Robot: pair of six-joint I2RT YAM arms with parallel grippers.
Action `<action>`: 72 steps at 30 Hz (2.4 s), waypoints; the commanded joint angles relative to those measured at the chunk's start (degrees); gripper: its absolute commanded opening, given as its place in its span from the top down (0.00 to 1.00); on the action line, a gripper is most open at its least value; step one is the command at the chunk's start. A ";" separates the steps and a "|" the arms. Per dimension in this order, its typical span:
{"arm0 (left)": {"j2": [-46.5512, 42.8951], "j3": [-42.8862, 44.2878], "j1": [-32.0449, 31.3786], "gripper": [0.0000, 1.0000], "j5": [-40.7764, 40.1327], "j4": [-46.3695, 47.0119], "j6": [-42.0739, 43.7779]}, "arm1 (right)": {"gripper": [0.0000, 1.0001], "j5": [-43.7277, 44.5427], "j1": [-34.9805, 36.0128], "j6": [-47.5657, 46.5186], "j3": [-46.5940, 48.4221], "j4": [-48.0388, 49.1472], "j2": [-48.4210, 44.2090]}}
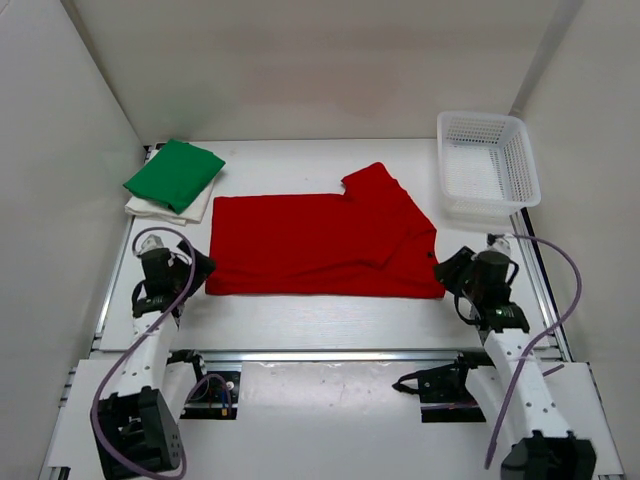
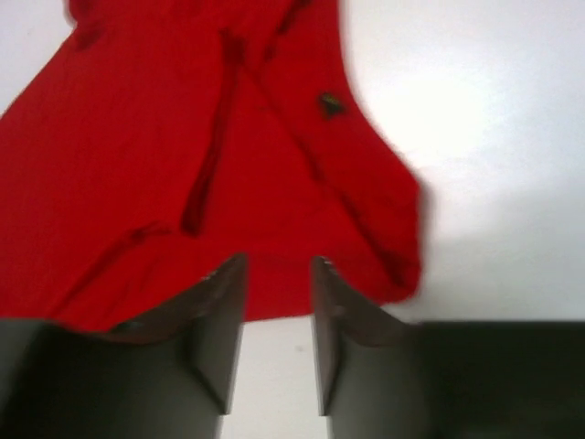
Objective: Fold and stack the t-shirts
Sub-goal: Fold the flattened tshirt in 1/3 of the way
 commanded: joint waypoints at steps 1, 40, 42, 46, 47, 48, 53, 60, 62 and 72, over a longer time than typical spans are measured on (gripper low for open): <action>-0.26 4.14 -7.56 0.03 1.12 3.19 0.71 | 0.71 -1.02 9.32 -1.71 4.44 7.14 6.05; 19.96 5.81 -36.32 0.49 -3.62 22.80 -2.02 | 0.92 -9.55 23.35 -10.42 47.82 14.54 61.81; 20.83 6.60 -39.48 0.48 -5.03 22.54 -1.84 | 0.93 -8.05 23.53 -8.67 36.15 17.36 54.62; 26.54 9.84 -47.04 0.49 -7.07 23.16 -0.79 | 1.00 -6.82 24.84 -7.86 20.21 23.51 47.83; 29.07 11.16 -47.75 0.49 -7.06 23.16 -0.52 | 1.00 -5.86 25.19 -8.39 19.66 22.30 47.73; 30.84 11.43 -48.28 0.49 -6.97 23.16 -0.43 | 1.00 -4.37 24.94 -9.18 18.00 21.07 47.73; 34.90 9.95 -47.59 0.50 -5.92 25.09 -1.57 | 1.00 -1.02 23.44 -10.42 12.80 18.61 46.85; 30.35 0.65 -48.81 0.50 -2.84 25.00 -3.85 | 1.00 0.31 25.98 -6.03 3.31 13.16 39.14; 27.88 -1.12 -49.60 0.49 -2.40 25.62 -4.91 | 1.00 0.48 26.78 -4.97 1.99 11.75 36.24; 28.47 19.76 -36.00 0.43 -0.13 19.90 -1.48 | 0.63 -2.95 22.55 -9.97 17.79 11.82 33.05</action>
